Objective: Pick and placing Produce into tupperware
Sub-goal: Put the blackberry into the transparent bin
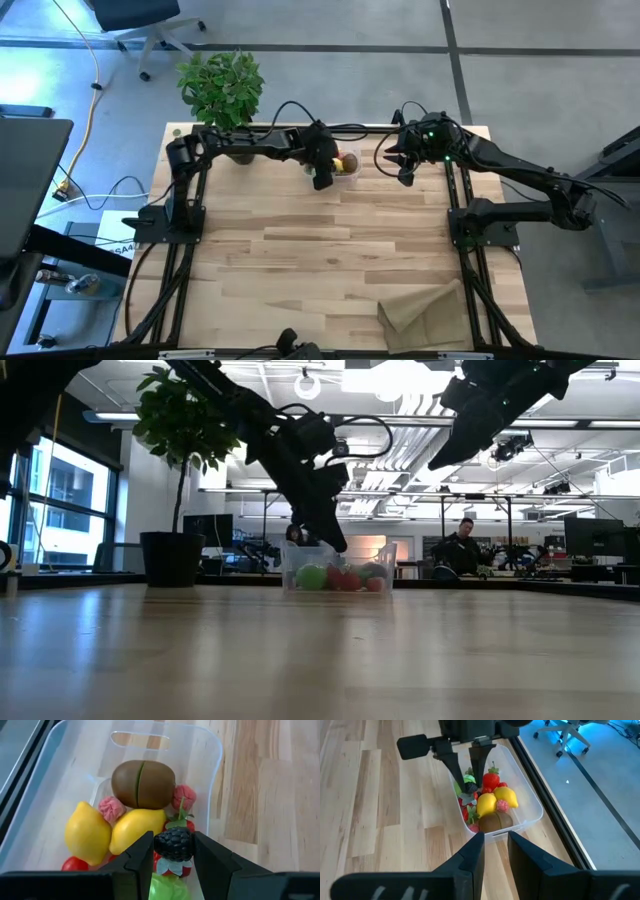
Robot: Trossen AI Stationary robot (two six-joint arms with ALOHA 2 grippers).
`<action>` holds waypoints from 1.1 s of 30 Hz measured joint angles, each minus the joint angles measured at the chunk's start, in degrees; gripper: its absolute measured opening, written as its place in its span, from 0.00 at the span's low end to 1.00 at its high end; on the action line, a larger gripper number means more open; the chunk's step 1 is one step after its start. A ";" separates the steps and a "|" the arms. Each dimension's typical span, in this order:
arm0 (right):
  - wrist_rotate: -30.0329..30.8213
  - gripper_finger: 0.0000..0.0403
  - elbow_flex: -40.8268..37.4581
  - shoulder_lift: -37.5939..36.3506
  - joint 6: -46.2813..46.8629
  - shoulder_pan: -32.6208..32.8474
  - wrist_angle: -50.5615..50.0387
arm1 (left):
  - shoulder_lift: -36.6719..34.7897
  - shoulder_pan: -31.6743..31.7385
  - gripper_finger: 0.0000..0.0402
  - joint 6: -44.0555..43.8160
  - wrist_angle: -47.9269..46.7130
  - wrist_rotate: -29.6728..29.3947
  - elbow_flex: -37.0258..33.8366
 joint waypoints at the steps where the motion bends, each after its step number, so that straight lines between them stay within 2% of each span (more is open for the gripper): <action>1: 0.00 0.19 0.00 0.00 -0.01 0.01 0.03 | 0.00 0.00 0.29 0.12 -0.01 -0.01 0.00; 4: -0.02 0.19 0.00 0.00 -0.02 0.00 0.03 | 0.00 0.02 0.31 0.23 -0.09 -0.06 0.00; 15: -0.02 0.19 0.00 0.00 -0.01 0.02 0.01 | 0.00 0.00 0.51 1.79 -0.59 -0.86 0.00; 33: -0.02 0.19 0.00 0.00 0.00 0.00 0.01 | -0.09 -1.26 0.49 2.22 -5.88 -2.95 -0.39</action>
